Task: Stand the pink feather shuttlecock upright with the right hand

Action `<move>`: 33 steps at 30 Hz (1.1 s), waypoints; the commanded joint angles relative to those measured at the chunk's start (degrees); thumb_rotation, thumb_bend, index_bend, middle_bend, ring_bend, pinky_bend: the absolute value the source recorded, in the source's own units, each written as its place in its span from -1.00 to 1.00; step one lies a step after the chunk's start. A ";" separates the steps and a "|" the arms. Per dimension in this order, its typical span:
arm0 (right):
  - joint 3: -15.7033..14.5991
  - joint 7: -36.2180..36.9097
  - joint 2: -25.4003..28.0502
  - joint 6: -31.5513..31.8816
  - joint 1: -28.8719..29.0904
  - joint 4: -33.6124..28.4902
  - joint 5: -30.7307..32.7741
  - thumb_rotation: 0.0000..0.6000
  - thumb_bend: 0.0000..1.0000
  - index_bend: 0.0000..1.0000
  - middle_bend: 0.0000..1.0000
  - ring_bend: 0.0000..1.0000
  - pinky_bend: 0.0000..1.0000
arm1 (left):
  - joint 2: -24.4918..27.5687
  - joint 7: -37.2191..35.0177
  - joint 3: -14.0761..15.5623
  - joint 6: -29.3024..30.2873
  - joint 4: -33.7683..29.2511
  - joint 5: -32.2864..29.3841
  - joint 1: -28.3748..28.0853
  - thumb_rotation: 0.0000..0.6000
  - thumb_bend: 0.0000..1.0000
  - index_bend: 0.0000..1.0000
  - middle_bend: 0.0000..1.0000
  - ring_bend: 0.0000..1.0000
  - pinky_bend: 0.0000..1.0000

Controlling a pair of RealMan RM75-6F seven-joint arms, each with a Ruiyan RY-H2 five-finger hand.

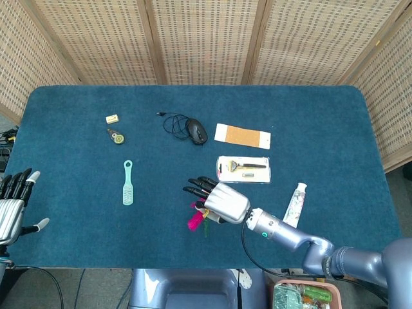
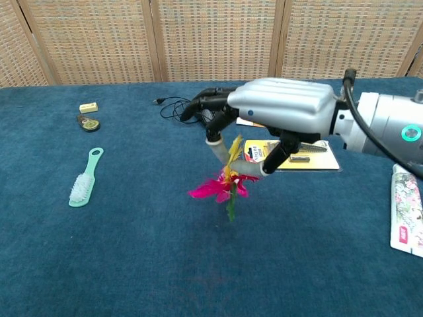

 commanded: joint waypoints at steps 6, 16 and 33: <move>5.31 4.84 6.77 -9.84 0.96 -11.79 16.21 1.00 -0.12 0.31 -0.78 -1.00 -0.73 | 0.39 -0.38 0.48 -0.29 -0.21 0.29 0.10 1.00 -1.00 -1.00 -1.00 -1.00 -1.00; 4.72 -1.82 6.95 -15.44 1.13 -11.27 25.01 1.00 -0.12 0.32 -0.78 -1.00 -0.73 | 0.48 -0.43 0.77 -0.39 -0.38 0.77 0.05 1.00 -1.00 -1.00 -1.00 -1.00 -1.00; 6.40 -0.79 7.53 -5.72 -2.42 -13.93 19.16 1.00 -1.00 -1.00 -1.00 -1.00 -0.82 | 0.27 -0.37 0.74 0.26 -0.32 0.90 0.30 1.00 -1.00 -1.00 -1.00 -1.00 -1.00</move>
